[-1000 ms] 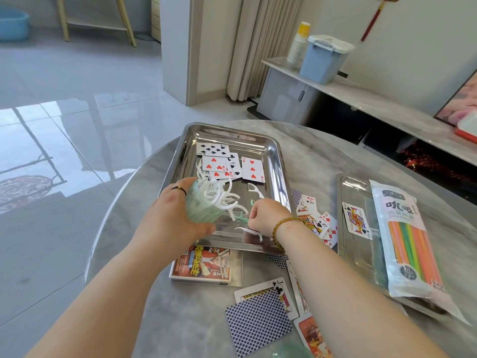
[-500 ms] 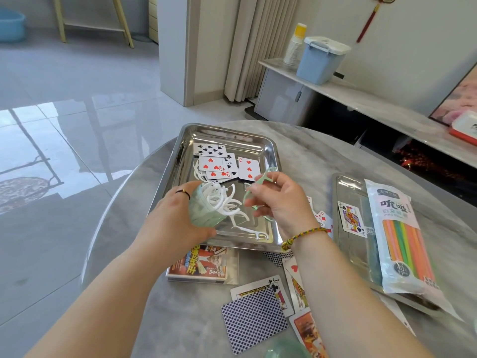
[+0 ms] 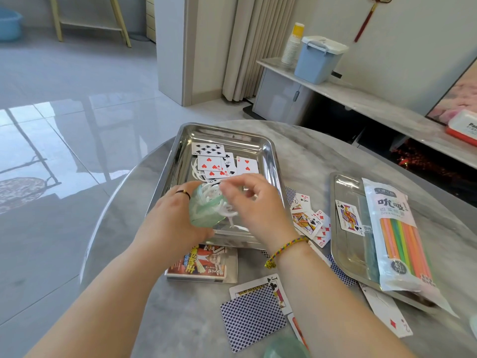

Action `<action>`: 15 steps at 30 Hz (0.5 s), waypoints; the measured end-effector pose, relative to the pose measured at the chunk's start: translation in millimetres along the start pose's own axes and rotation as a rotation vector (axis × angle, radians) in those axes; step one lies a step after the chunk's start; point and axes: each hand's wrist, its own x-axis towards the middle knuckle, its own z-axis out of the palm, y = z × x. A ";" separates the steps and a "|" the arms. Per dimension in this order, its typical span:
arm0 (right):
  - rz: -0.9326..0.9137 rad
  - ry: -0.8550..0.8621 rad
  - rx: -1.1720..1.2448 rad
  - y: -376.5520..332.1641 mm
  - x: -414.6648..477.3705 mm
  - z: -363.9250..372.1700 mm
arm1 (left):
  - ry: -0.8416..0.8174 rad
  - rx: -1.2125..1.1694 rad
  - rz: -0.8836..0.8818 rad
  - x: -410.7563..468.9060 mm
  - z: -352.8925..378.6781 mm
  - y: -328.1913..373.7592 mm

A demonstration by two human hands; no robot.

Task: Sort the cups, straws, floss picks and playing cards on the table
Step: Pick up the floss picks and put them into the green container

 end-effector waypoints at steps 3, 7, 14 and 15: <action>0.071 0.162 0.023 12.6 13.2 -15.5 | 0.004 0.018 -0.015 -0.5 -2.3 -1.6; 0.244 0.075 -0.368 48.5 33.3 -25.1 | 0.005 -0.012 -0.028 1.6 -4.1 -1.5; 0.327 -0.143 -0.910 63.9 59.5 -14.5 | 0.018 -0.051 -0.028 2.9 -4.2 -2.5; 0.348 -0.157 -0.921 64.0 62.1 -13.4 | 0.018 -0.055 -0.029 3.0 -4.2 -2.4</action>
